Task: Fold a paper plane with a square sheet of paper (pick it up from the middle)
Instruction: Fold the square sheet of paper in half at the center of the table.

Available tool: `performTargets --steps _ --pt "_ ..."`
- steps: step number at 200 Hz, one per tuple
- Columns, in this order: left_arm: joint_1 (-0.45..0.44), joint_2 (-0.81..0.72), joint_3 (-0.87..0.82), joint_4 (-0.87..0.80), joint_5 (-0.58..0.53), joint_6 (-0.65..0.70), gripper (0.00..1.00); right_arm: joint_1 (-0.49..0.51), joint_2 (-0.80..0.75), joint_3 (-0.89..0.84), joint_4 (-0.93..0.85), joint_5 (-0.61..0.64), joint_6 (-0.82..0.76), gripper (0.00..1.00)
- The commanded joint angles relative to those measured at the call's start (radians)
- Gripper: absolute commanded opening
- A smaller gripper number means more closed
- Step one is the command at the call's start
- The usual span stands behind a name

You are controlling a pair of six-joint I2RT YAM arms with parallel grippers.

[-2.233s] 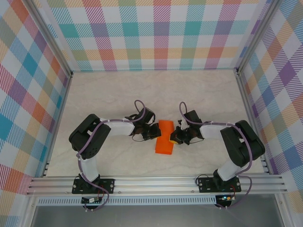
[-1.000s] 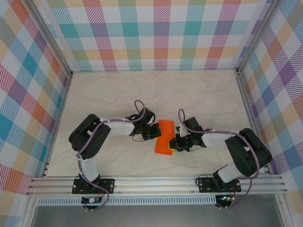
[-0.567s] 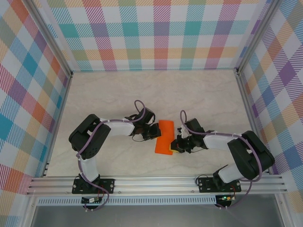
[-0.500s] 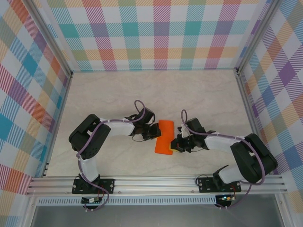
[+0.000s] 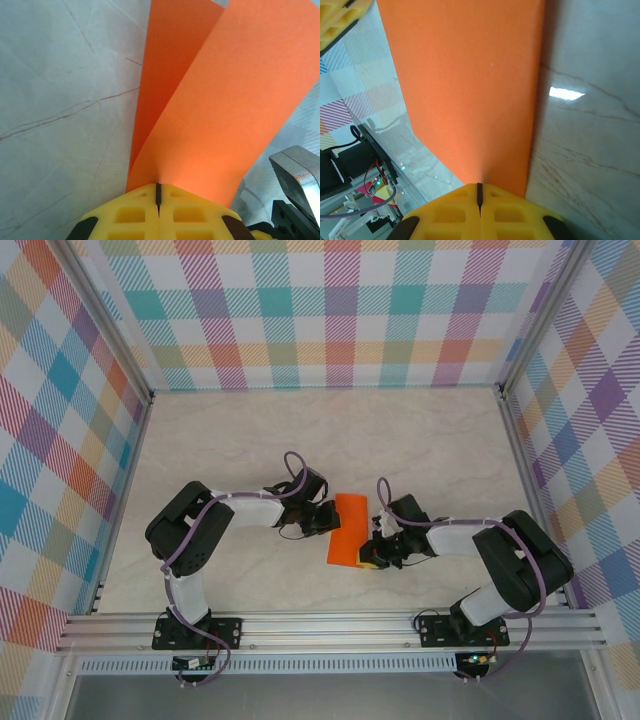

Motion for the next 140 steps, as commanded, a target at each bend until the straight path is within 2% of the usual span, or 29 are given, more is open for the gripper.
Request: performTargets --steps 1,34,74,99,117,140 --pt "-0.013 0.023 -0.038 -0.082 -0.072 0.02 0.0 0.021 -0.025 -0.003 -0.047 0.015 -0.013 0.0" --pt "-0.014 0.023 -0.036 -0.084 -0.072 0.021 0.0 0.043 -0.073 -0.002 -0.081 0.043 -0.027 0.01" --pt "-0.014 0.019 -0.036 -0.088 -0.072 0.023 0.0 0.045 -0.01 -0.032 -0.101 0.133 -0.035 0.0" --pt "-0.013 0.018 -0.039 -0.087 -0.072 0.024 0.0 0.045 0.007 -0.013 -0.107 0.104 -0.029 0.0" --pt "-0.013 0.018 -0.042 -0.089 -0.072 0.024 0.0 0.045 -0.067 0.018 -0.134 0.074 -0.027 0.0" --pt "-0.013 0.014 -0.042 -0.093 -0.075 0.029 0.0 0.03 -0.189 0.092 -0.243 0.161 -0.061 0.0"
